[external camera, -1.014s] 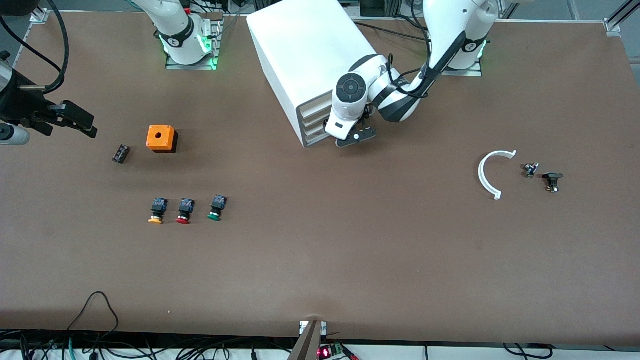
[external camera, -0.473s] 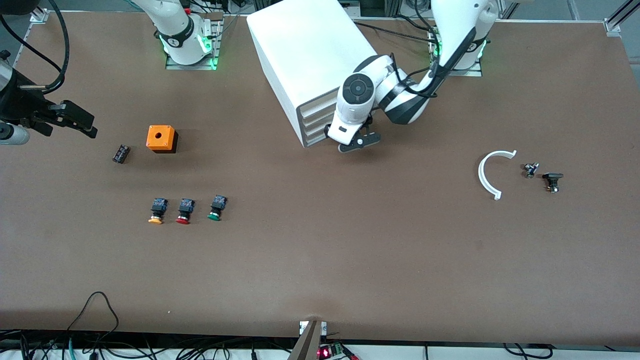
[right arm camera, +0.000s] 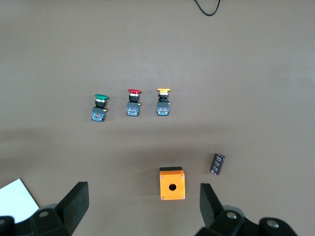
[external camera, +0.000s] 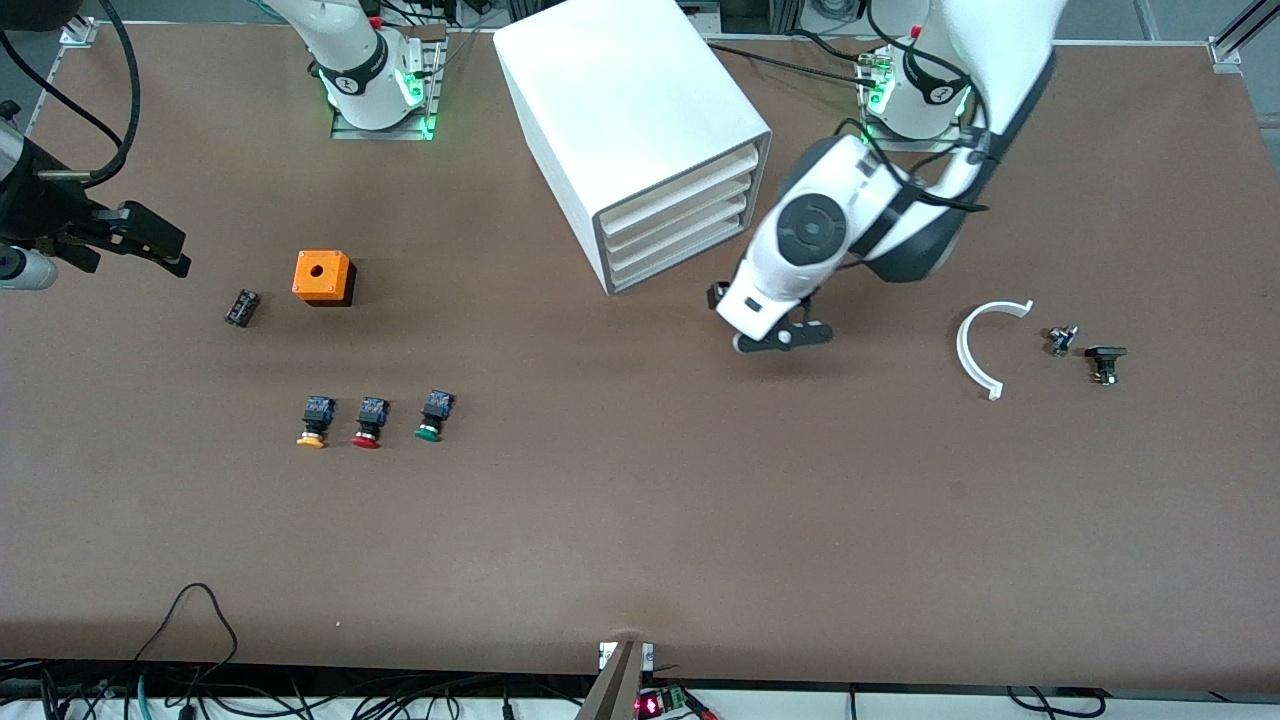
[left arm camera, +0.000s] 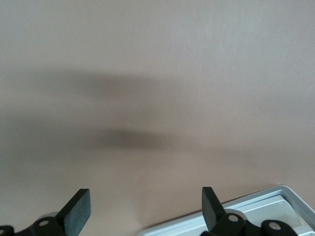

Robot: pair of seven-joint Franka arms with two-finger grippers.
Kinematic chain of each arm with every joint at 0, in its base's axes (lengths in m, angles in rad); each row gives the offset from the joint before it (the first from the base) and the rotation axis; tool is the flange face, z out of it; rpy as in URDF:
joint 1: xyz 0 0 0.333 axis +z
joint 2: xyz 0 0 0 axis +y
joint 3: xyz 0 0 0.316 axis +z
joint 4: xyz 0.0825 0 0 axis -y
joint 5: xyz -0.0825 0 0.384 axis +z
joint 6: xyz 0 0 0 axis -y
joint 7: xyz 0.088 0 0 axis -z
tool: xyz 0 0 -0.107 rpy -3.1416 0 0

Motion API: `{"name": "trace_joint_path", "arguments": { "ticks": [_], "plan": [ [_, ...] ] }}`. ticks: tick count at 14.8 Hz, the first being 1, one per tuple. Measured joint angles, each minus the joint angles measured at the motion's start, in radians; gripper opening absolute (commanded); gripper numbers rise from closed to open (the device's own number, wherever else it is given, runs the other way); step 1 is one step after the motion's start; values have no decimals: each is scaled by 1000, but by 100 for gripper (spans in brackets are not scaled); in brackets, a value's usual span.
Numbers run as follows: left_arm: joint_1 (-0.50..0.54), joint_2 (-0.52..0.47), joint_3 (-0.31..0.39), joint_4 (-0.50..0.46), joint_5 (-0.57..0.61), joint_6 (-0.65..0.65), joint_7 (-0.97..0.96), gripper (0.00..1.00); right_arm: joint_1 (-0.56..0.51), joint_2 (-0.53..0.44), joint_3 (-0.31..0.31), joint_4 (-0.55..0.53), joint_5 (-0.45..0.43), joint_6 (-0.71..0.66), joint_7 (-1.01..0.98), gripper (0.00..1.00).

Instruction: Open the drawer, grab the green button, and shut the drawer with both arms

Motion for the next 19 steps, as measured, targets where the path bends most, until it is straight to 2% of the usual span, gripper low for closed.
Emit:
{"name": "trace_joint_path", "arguments": {
  "ticks": [5,11,14,19],
  "plan": [
    [115,0,2,78,0,-34,217,100,8,0,1,0,0,2,0,100],
    [154,-12,2,242,129,-231,315,100,14,-1,2,0,-1,3,0,100],
    [194,-40,1,317,133,-299,440,100,14,-3,1,1,-2,3,0,100],
    [312,-113,0,350,133,-382,696,100,14,-8,0,2,-6,3,0,100]
  ]
}}
